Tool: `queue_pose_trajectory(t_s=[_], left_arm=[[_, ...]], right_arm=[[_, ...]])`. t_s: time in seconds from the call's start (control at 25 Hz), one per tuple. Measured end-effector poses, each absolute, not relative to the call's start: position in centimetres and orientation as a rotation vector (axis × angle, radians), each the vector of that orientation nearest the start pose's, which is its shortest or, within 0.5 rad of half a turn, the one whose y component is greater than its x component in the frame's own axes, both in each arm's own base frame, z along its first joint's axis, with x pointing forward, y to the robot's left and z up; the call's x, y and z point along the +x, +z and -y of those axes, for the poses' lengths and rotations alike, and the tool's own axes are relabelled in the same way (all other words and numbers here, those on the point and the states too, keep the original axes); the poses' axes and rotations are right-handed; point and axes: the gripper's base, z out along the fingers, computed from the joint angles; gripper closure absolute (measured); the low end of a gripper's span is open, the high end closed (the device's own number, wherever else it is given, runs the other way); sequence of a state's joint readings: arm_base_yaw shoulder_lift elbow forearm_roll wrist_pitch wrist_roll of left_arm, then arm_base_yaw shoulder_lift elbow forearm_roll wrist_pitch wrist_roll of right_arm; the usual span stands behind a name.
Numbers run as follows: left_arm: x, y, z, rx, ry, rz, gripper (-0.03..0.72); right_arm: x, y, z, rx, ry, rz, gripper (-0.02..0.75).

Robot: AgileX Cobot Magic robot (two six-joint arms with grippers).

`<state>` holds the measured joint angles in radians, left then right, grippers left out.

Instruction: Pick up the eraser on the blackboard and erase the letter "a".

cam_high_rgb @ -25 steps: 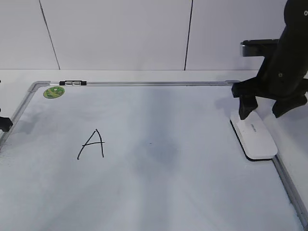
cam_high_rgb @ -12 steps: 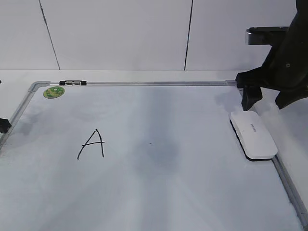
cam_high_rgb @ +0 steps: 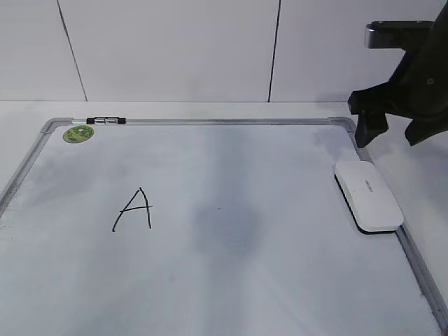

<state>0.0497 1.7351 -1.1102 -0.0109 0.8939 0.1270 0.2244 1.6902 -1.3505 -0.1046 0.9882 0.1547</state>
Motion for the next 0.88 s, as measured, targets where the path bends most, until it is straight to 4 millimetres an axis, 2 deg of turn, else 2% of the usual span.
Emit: queue_pose_trajectory(t_s=[0.24,0.44,0.6,0.88], left_arm=[[31.0,24.1,-1.2,0.078,-0.016,-2.848,0.168],[29.2,28.2,-0.9,0.052,-0.048,-2.704,0.143],[26.9,31.7,-0.7,0.053,-0.043,-2.577,0.139],[21.7,37.4,-0.5,0.06,-0.02,-2.349,0.135]], right_arm=[[33.3,29.2,-7.0,-0.178,-0.011,-2.738,0.139],[31.5,32.3,-6.7,-0.183,0.036,-2.652,0.139],[29.2,35.3,-6.5,-0.226,0.076,-2.568,0.14],[24.1,40.6,-5.7,-0.281,0.128,-2.384,0.14]])
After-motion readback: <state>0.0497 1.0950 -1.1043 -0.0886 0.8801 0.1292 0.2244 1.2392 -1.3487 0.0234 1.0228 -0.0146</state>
